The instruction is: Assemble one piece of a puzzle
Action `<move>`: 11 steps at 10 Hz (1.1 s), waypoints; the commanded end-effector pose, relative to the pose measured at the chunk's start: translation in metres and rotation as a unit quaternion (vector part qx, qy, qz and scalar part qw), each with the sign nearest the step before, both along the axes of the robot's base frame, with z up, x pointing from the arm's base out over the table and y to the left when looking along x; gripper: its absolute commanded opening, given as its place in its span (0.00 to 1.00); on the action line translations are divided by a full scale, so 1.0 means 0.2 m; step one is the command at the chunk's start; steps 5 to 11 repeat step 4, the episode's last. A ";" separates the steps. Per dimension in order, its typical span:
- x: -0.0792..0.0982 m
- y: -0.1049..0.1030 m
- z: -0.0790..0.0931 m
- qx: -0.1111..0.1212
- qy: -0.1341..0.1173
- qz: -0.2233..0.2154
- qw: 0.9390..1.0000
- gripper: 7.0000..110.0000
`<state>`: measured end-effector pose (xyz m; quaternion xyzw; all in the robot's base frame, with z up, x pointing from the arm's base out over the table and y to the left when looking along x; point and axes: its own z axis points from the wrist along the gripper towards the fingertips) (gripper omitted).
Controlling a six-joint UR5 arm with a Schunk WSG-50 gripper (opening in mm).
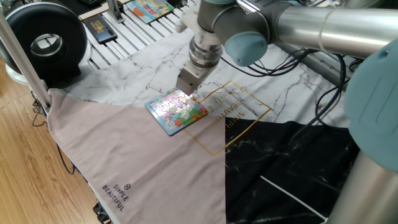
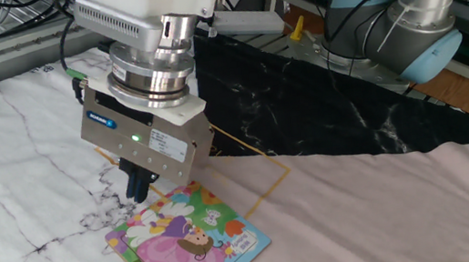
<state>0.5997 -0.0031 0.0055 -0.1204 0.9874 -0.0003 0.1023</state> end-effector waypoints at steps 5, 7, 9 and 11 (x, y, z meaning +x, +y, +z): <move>-0.04 0.04 0.00 0.018 0.013 0.001 1.000 0.00; -0.04 0.04 0.00 0.018 0.013 0.001 1.000 0.00; -0.04 0.04 0.00 0.018 0.013 0.001 1.000 0.00; -0.04 0.04 0.00 0.018 0.013 0.001 1.000 0.00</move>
